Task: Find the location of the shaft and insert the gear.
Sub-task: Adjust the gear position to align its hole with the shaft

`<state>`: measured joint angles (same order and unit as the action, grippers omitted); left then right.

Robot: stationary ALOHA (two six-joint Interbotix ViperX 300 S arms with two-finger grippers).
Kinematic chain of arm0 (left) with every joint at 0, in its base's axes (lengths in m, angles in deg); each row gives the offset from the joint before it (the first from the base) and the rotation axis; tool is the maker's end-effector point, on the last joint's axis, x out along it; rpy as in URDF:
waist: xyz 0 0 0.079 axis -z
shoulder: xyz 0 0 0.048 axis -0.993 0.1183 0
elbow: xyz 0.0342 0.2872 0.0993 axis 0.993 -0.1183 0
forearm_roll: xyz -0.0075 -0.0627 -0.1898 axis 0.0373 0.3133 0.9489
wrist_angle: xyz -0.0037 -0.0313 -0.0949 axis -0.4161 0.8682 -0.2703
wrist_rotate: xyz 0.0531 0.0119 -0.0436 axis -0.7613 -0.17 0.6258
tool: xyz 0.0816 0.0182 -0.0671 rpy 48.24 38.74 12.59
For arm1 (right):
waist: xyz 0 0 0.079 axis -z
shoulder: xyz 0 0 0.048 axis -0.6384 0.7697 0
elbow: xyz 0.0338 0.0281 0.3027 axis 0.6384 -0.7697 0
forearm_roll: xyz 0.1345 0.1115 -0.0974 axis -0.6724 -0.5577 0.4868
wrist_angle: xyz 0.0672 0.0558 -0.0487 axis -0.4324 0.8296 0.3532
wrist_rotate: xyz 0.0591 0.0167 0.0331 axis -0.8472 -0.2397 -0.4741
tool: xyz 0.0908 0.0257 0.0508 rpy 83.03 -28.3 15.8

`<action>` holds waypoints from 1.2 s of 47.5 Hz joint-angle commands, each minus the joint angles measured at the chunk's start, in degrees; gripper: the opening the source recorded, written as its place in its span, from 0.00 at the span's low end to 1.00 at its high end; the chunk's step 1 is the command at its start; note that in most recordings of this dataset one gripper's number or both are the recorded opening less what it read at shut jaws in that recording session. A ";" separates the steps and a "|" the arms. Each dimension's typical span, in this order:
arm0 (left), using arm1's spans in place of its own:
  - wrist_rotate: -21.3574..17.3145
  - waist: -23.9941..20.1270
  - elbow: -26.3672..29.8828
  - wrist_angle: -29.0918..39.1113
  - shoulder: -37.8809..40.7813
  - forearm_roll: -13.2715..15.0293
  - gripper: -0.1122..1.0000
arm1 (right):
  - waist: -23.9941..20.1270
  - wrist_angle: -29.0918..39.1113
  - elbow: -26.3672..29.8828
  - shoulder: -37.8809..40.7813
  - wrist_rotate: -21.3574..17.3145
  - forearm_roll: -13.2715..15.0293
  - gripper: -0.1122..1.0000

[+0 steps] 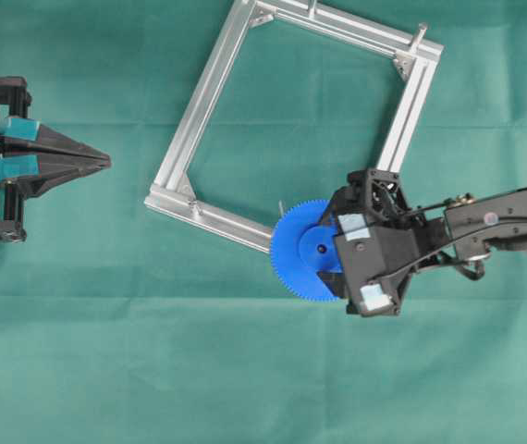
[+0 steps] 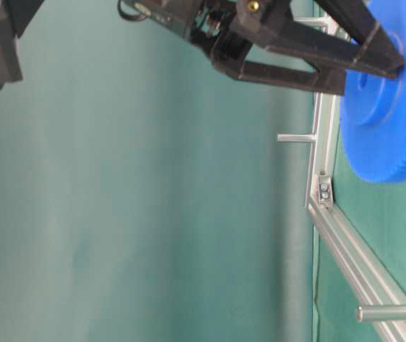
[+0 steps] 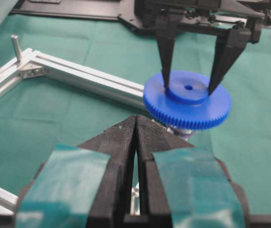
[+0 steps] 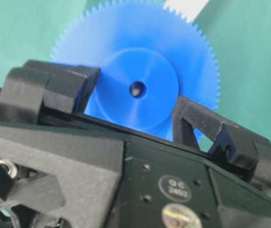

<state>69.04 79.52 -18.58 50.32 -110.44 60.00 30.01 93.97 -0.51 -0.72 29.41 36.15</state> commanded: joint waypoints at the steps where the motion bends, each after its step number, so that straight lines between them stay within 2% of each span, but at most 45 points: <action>1: 0.09 -0.26 1.05 -0.62 0.26 0.18 0.11 | -0.26 -0.35 -0.44 -2.02 -0.62 0.00 0.72; 57: 0.09 -0.26 1.05 -0.44 0.35 0.18 0.11 | -0.26 -1.85 0.79 -0.70 -0.62 0.44 0.72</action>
<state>69.04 79.43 -18.58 50.23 -110.44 60.00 29.92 92.39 -0.95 -1.08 28.70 36.51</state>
